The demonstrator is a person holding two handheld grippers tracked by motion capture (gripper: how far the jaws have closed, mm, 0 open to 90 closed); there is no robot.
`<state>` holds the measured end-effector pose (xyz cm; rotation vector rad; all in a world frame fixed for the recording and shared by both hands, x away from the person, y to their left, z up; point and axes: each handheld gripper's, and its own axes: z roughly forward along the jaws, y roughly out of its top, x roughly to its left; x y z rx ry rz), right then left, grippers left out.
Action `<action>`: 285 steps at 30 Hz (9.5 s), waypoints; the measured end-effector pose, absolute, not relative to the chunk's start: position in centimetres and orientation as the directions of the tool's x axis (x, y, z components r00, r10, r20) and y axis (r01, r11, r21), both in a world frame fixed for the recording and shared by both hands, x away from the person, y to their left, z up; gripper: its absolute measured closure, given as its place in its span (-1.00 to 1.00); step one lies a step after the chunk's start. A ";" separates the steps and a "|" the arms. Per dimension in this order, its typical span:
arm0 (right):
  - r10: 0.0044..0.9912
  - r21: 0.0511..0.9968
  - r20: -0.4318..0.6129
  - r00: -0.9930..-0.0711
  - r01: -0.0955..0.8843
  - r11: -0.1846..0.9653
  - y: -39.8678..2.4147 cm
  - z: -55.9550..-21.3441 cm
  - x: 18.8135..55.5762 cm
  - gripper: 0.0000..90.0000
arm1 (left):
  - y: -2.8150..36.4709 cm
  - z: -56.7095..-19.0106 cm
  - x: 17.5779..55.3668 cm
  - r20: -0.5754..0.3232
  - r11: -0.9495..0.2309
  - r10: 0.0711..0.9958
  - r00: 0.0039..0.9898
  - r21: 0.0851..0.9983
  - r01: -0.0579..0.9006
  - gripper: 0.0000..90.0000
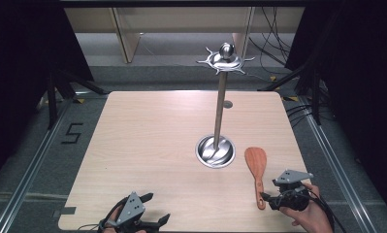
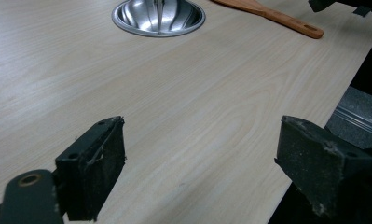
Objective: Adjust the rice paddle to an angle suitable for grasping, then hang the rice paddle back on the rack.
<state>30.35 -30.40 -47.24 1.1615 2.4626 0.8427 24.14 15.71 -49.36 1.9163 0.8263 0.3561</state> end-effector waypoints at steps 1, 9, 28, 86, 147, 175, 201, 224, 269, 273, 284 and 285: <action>0.784 0.643 -0.012 -0.621 0.596 0.482 -30.2 -47.6 30.4 -0.26 | 15.7 -49.4 24.1 -0.101 -0.289 0.681 0.725 0.873 0.393 -0.67; 0.763 0.630 -0.008 -0.647 0.589 0.506 -30.1 -47.2 30.3 -0.24 | 15.7 -49.4 24.1 -0.101 -0.291 0.679 0.727 0.872 0.394 -0.67; 0.675 0.653 -0.012 -0.738 0.505 0.564 -26.2 -47.6 30.6 -0.08 | 15.8 -49.3 24.2 -0.091 -0.301 0.683 0.724 0.869 0.393 -0.67; 0.809 0.566 -0.087 -0.582 0.640 0.521 -34.7 -48.9 34.7 1.00 | 15.7 -49.4 24.2 -0.091 -0.304 0.679 0.728 0.868 0.392 -0.67; 0.757 0.530 -0.154 -0.635 0.594 0.606 -27.0 -48.6 44.4 0.93 | 15.7 -49.3 24.1 -0.101 -0.293 0.680 0.726 0.871 0.395 -0.67; 0.845 0.425 0.004 -0.534 0.766 0.482 -24.8 -47.8 47.6 0.03 | 15.7 -49.3 24.0 -0.105 -0.286 0.678 0.727 0.874 0.392 -0.67; 0.773 0.308 -0.020 -0.634 0.732 0.608 -25.2 -47.6 47.2 0.47 | 15.6 -49.2 24.2 -0.113 -0.284 0.674 0.730 0.873 0.397 -0.67; 0.677 0.112 0.014 -0.736 0.674 0.731 -26.1 -47.1 44.8 0.46 | 15.6 -49.2 24.2 -0.122 -0.263 0.674 0.728 0.882 0.392 -0.67; 0.675 0.424 0.104 -0.731 0.646 0.635 -30.4 -44.0 43.0 0.49 | 15.6 -48.9 24.0 -0.117 -0.268 0.673 0.730 0.882 0.389 -0.67; 0.712 0.458 0.116 -0.693 0.673 0.580 -30.9 -43.1 42.2 0.49 | 15.6 -49.0 24.0 -0.115 -0.268 0.677 0.727 0.882 0.388 -0.67; 0.698 0.587 0.136 -0.703 0.625 0.515 -32.3 -41.7 41.0 0.49 | 15.6 -49.1 24.0 -0.116 -0.273 0.670 0.733 0.880 0.388 -0.67; 0.697 0.602 0.140 -0.704 0.619 0.505 -32.4 -41.6 41.0 0.49 | 15.6 -49.1 24.0 -0.118 -0.270 0.672 0.732 0.881 0.389 -0.67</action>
